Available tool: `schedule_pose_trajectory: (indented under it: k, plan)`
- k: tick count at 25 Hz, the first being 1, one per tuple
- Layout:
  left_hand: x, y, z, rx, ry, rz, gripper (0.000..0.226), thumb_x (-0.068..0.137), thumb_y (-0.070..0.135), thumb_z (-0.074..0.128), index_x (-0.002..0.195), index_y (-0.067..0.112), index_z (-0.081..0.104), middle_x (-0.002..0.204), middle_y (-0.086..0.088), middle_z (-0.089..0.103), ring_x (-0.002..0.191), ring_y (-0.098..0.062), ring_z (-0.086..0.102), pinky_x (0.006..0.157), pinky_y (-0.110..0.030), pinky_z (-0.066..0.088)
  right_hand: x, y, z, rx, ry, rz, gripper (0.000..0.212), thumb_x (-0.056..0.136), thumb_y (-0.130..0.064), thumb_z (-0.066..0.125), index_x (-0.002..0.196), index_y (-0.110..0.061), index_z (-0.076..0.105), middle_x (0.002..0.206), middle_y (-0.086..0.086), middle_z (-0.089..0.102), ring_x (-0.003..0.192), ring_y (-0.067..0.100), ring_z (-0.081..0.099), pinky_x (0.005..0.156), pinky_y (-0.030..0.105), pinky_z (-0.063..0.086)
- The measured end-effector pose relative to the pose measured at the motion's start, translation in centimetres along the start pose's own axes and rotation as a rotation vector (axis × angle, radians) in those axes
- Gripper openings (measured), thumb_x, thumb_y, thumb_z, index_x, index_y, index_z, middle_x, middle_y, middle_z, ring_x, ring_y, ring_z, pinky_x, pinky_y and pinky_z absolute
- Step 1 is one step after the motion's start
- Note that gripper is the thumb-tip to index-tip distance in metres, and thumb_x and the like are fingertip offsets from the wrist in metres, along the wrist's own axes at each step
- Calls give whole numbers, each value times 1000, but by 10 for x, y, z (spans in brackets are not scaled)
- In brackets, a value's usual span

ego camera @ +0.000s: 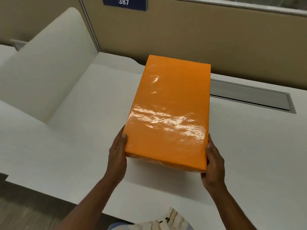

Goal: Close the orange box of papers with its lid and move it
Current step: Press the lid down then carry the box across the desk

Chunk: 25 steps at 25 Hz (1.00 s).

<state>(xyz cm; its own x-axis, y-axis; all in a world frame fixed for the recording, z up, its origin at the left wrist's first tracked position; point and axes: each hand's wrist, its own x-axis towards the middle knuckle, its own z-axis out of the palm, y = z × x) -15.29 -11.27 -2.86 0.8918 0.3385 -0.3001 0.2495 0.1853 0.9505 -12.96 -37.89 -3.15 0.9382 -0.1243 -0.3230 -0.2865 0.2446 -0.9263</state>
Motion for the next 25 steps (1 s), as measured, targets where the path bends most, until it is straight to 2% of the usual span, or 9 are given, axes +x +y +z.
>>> schedule_pose_trajectory:
  k: [2, 5, 9, 12, 15, 18, 21, 25]
  plan:
    - [42, 25, -33, 9, 5, 61, 40, 91, 56, 42, 129, 47, 51, 136, 10, 57, 123, -19, 55, 103, -49, 45, 24, 2, 52, 9, -33, -11, 42, 88, -43, 46, 130, -45, 49, 140, -4, 53, 116, 21, 60, 80, 32, 60]
    - [106, 56, -87, 26, 13, 140, 42, 91, 54, 44, 131, 41, 53, 133, 10, 60, 122, -17, 56, 101, -43, 47, 58, 4, 129, 1, -82, -22, 59, 85, -44, 50, 143, -31, 41, 143, -1, 51, 117, 23, 60, 86, 35, 59]
    - [181, 82, -140, -49, 76, 141, 35, 89, 44, 52, 121, 36, 64, 121, 6, 69, 115, -18, 62, 99, -42, 48, 94, 5, 213, -55, -153, -63, 73, 81, -48, 56, 147, -25, 35, 144, 1, 50, 121, 25, 57, 94, 42, 54]
    - [226, 96, -166, -121, 152, 140, 31, 85, 38, 56, 111, 30, 71, 108, 5, 74, 104, -15, 67, 86, -36, 52, 118, 6, 264, -123, -182, -103, 82, 78, -52, 61, 149, -23, 31, 146, 0, 48, 125, 22, 55, 99, 43, 51]
    - [257, 99, -181, -212, 270, 111, 27, 83, 35, 57, 101, 25, 74, 93, 7, 74, 91, -14, 68, 69, -27, 54, 138, 12, 301, -166, -189, -120, 89, 73, -57, 63, 149, -25, 30, 144, -3, 50, 120, 16, 57, 90, 31, 56]
    - [278, 98, -189, -258, 333, 64, 34, 93, 43, 45, 100, 27, 73, 91, 6, 75, 88, -13, 70, 65, -25, 56, 154, 20, 324, -185, -173, -132, 90, 71, -60, 64, 149, -27, 30, 144, -4, 49, 118, 14, 57, 77, 20, 56]
    - [296, 98, -196, -217, 378, 20, 47, 96, 53, 30, 103, 33, 72, 98, 7, 76, 91, -11, 71, 68, -23, 57, 169, 30, 339, -205, -159, -123, 86, 75, -56, 64, 149, -28, 31, 144, -3, 49, 122, 20, 56, 81, 22, 54]
    - [309, 93, -206, -180, 388, 15, 42, 97, 51, 32, 104, 36, 71, 103, 6, 74, 91, -10, 71, 67, -22, 56, 182, 39, 350, -234, -174, -79, 86, 75, -56, 64, 149, -27, 30, 146, -2, 48, 125, 22, 54, 92, 35, 54]
